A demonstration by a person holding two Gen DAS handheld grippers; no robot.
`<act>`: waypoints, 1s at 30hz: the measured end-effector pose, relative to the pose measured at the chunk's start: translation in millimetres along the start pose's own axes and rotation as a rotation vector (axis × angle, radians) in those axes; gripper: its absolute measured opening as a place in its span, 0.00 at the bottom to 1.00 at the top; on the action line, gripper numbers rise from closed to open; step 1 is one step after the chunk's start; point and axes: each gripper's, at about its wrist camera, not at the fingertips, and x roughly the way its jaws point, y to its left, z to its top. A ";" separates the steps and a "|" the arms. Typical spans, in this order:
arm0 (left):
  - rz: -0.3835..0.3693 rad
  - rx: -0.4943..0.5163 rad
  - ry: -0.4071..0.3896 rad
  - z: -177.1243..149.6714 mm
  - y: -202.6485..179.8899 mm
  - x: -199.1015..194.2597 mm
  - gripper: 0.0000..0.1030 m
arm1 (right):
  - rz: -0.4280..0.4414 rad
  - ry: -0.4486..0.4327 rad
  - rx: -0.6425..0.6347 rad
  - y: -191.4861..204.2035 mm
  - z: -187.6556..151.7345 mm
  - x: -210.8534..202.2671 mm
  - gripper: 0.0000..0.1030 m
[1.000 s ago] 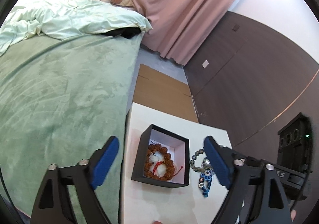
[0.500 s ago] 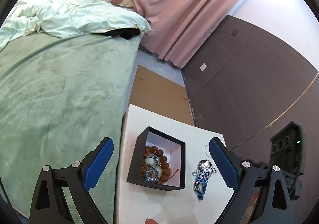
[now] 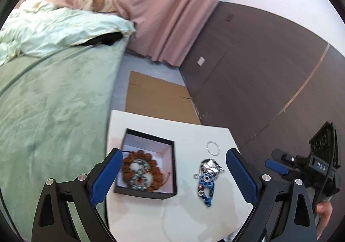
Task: Organize jewelry
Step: 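Move the left gripper to the blue braided piece and grasp it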
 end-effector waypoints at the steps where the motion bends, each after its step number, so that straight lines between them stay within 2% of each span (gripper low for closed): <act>1: -0.006 0.012 0.003 -1.5 -4.8 1.8 0.93 | 0.000 -0.002 0.011 -5.5 -0.1 -3.0 0.64; 8: -0.041 0.090 0.070 -14.7 -34.9 21.9 0.87 | -0.027 0.004 0.066 -30.4 -10.1 -10.7 0.64; 9: -0.044 0.102 0.080 -16.6 -39.6 25.7 0.84 | -0.030 0.001 0.078 -34.2 -11.7 -11.6 0.64; 15: -0.041 0.168 0.150 -29.7 -61.7 47.6 0.70 | -0.044 0.010 0.152 -55.4 -20.0 -13.6 0.64; 21: -0.045 0.232 0.213 -45.3 -80.8 66.0 0.68 | -0.048 0.004 0.236 -82.4 -21.4 -20.0 0.64; 24: -0.039 0.282 0.247 -55.8 -92.3 75.4 0.60 | -0.046 -0.010 0.255 -89.6 -20.6 -25.2 0.64; 30: -0.017 0.352 0.307 -78.3 -106.6 94.2 0.54 | -0.050 -0.007 0.276 -100.8 -18.2 -28.4 0.64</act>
